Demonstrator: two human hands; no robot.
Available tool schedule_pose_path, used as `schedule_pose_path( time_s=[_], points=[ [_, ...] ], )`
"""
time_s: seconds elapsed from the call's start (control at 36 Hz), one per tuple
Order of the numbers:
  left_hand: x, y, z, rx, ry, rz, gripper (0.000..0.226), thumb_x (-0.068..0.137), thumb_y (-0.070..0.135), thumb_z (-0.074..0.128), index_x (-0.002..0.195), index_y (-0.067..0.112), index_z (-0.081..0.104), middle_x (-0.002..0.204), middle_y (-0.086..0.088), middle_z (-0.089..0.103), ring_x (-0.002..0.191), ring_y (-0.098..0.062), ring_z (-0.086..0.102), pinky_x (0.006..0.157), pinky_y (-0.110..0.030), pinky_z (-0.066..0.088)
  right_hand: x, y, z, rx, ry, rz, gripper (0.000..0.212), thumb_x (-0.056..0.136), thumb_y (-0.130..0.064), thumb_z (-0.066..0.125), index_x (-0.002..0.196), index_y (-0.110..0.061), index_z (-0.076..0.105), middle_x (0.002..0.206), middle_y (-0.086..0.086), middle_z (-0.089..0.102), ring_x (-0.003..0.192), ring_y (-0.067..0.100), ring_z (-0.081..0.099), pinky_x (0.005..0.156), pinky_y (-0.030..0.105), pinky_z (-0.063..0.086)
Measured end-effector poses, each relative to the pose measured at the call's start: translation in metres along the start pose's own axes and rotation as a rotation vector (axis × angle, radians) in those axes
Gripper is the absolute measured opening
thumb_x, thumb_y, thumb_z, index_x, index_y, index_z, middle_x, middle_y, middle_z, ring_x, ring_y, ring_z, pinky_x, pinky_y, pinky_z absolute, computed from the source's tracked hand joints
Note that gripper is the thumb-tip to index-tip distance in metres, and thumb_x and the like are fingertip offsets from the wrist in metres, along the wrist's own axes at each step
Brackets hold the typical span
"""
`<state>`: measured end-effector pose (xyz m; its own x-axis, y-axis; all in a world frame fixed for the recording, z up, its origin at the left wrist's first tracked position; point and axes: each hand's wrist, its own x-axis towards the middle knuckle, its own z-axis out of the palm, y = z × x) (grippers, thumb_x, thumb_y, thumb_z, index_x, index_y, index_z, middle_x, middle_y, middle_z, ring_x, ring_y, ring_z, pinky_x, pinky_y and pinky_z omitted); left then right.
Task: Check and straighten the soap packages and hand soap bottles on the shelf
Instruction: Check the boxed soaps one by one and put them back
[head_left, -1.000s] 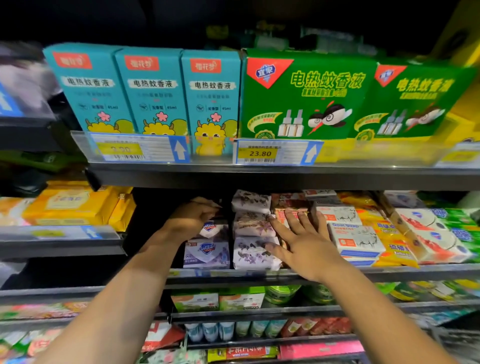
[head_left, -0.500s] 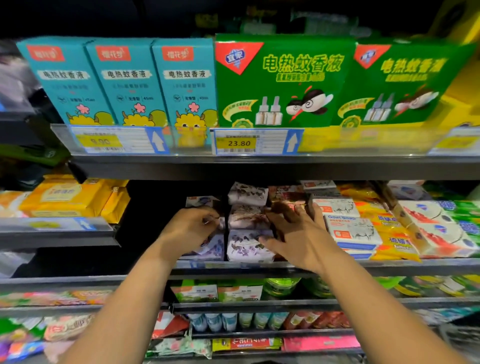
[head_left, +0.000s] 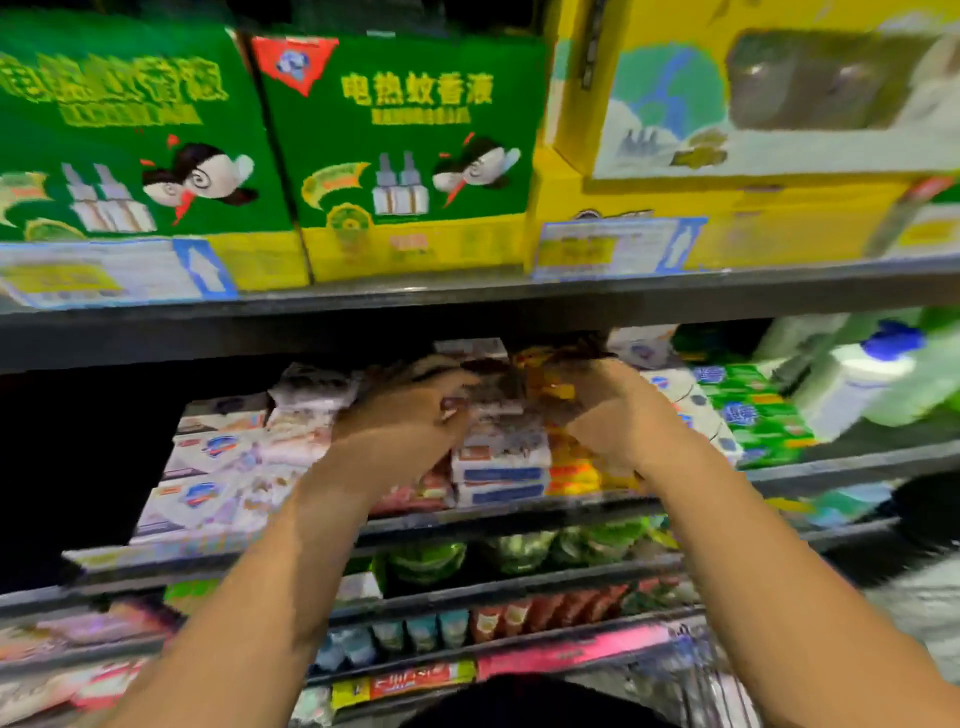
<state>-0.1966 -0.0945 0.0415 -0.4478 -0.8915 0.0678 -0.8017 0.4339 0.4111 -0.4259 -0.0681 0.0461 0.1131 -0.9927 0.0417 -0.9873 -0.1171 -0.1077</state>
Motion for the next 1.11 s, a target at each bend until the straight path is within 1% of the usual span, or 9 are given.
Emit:
schedule_pose_path(
  time_s=[0.14,0.22,0.31,0.39,0.44,0.56,0.72,0.94,1.11],
  points=[
    [0.039,0.048,0.04,0.063,-0.045,0.007,0.053,0.097,0.05,0.049,0.146,0.031,0.04,0.155,0.004,0.032,0.14,-0.018,0.034,0.109,-0.024,0.028,-0.001,0.081,0.011,0.134,0.077,0.156,0.034,0.09,-0.046,0.059,0.094,-0.014,0.069,0.089,0.015,0.072,0.091,0.038,0.066,0.069,0.038,0.05],
    [0.053,0.058,0.06,0.161,-0.054,-0.116,0.066,0.094,0.065,0.041,0.152,0.037,0.026,0.163,0.004,0.021,0.147,-0.023,0.024,0.118,-0.036,0.025,-0.004,0.11,0.008,0.087,0.133,0.184,0.047,0.095,-0.052,0.056,0.083,-0.008,0.067,0.094,0.022,0.07,0.097,0.039,0.064,0.065,0.033,0.031],
    [0.054,0.061,0.065,0.179,-0.027,-0.215,0.072,0.091,0.07,0.042,0.15,0.029,0.034,0.154,-0.004,0.04,0.137,-0.029,0.042,0.106,-0.037,0.037,0.001,0.135,0.011,0.086,0.113,0.213,0.05,0.097,-0.047,0.058,0.098,0.003,0.067,0.106,0.028,0.067,0.103,0.041,0.062,0.066,0.03,0.023],
    [0.05,0.059,0.065,0.13,0.037,-0.223,0.057,0.083,0.076,0.043,0.112,0.029,0.06,0.125,-0.008,0.062,0.112,-0.03,0.057,0.096,-0.039,0.044,0.016,0.155,0.02,0.162,0.122,0.203,0.054,0.092,-0.05,0.064,0.117,-0.002,0.065,0.118,0.023,0.065,0.115,0.037,0.058,0.084,0.033,0.039],
    [0.047,0.062,0.061,0.197,-0.007,-0.24,0.054,0.083,0.081,0.037,0.082,0.028,0.05,0.112,-0.007,0.064,0.097,-0.027,0.056,0.088,-0.039,0.044,0.029,0.164,0.023,0.29,0.226,0.166,0.069,0.081,-0.042,0.08,0.138,-0.014,0.055,0.138,0.017,0.055,0.13,0.034,0.047,0.104,0.031,0.036],
    [0.043,0.07,0.056,0.318,-0.051,-0.223,0.058,0.089,0.078,0.026,0.111,0.03,0.051,0.127,-0.003,0.059,0.119,-0.028,0.052,0.097,-0.043,0.038,0.051,0.177,0.02,0.315,0.2,0.148,0.094,0.078,-0.043,0.082,0.154,-0.019,0.032,0.156,0.009,0.037,0.144,0.034,0.029,0.117,0.039,0.028],
    [0.039,0.073,0.057,0.303,-0.047,-0.223,0.071,0.09,0.076,0.025,0.14,0.03,0.044,0.143,0.0,0.051,0.13,-0.026,0.046,0.105,-0.042,0.034,0.067,0.192,0.028,0.337,0.156,0.158,0.101,0.079,-0.047,0.08,0.158,-0.024,0.022,0.16,0.008,0.031,0.144,0.031,0.034,0.116,0.038,0.032],
    [0.038,0.072,0.059,0.324,-0.053,-0.203,0.071,0.091,0.076,0.022,0.14,0.03,0.043,0.143,0.001,0.05,0.13,-0.025,0.046,0.108,-0.043,0.033,0.077,0.204,0.041,0.414,0.267,0.22,0.066,0.071,-0.039,0.088,0.129,-0.022,0.06,0.134,0.004,0.047,0.126,0.022,0.045,0.104,0.029,0.038],
    [0.041,0.068,0.062,0.328,-0.028,-0.192,0.069,0.092,0.075,0.024,0.143,0.032,0.04,0.145,0.002,0.049,0.131,-0.024,0.046,0.106,-0.041,0.033,0.078,0.21,0.048,0.593,0.339,0.194,0.049,0.075,-0.02,0.087,0.115,-0.017,0.06,0.112,-0.002,0.064,0.106,0.019,0.063,0.091,0.03,0.05]
  ],
)
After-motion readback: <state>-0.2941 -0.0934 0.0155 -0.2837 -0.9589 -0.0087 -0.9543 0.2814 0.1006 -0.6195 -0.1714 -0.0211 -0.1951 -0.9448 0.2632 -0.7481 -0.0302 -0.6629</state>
